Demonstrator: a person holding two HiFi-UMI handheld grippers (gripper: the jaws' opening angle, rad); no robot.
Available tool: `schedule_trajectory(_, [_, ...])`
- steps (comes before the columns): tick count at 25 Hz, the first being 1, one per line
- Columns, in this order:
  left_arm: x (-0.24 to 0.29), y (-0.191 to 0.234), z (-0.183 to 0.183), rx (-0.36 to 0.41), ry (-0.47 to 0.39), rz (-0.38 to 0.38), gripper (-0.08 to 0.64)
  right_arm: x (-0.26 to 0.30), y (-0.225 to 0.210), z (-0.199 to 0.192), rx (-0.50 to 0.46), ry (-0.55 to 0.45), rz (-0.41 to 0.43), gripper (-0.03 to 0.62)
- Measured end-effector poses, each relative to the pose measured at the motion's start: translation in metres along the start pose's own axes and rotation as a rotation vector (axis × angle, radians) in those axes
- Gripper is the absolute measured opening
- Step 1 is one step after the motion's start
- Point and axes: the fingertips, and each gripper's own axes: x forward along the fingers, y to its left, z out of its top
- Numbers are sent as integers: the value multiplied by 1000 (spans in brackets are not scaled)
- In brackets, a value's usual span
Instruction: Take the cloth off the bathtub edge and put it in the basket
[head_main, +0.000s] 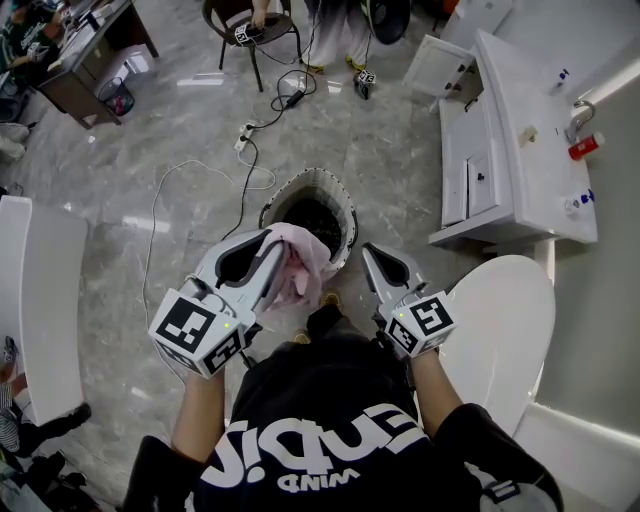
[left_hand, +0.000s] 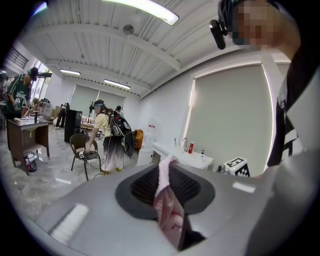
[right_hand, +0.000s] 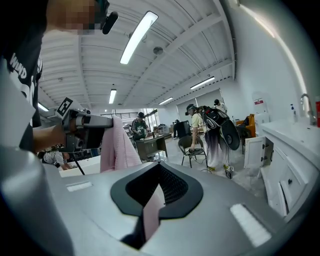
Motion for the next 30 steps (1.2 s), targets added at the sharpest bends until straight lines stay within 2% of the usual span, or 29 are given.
schedule_trajectory(4, [4,5,26,4,-43,-13,58,7,-3,6,0,-7,-7,5])
schedule_trajectory(11, [17,5,63,73,-70,-42,58,21,-3,27,-10,-17,10,5])
schedule_trajectory(19, [32,10,146,114,-136,-52,58,41,-12,94,-39,-41,38,5])
schedule_trajectory(24, [42,14,193,154,-194,-49,58,54,-30,123,-59,-62,54,5])
schedule_trajectory(30, [67,26,209,149,-201,-25,58,63,-52,132,-56,-60,77,5])
